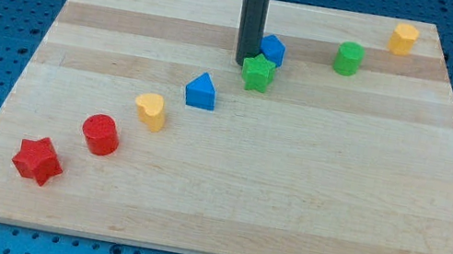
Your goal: Push the green star slightly right and a bit down
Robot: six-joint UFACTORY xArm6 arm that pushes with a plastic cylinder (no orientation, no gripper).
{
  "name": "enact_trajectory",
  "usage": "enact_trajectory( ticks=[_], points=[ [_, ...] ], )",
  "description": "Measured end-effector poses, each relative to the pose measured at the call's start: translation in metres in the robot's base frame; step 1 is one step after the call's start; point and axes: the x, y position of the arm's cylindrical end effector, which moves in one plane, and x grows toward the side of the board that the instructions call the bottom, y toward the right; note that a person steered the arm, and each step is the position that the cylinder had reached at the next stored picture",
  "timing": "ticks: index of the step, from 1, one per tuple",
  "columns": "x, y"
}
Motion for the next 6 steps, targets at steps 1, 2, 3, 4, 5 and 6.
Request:
enact_trajectory(
  ticks=[1, 2, 3, 4, 5, 6],
  points=[
    [-0.0004, 0.0000],
    [-0.0004, 0.0000],
    [-0.0004, 0.0000],
    [0.0001, 0.0000],
    [0.0038, 0.0003],
    [0.0071, 0.0003]
  ],
)
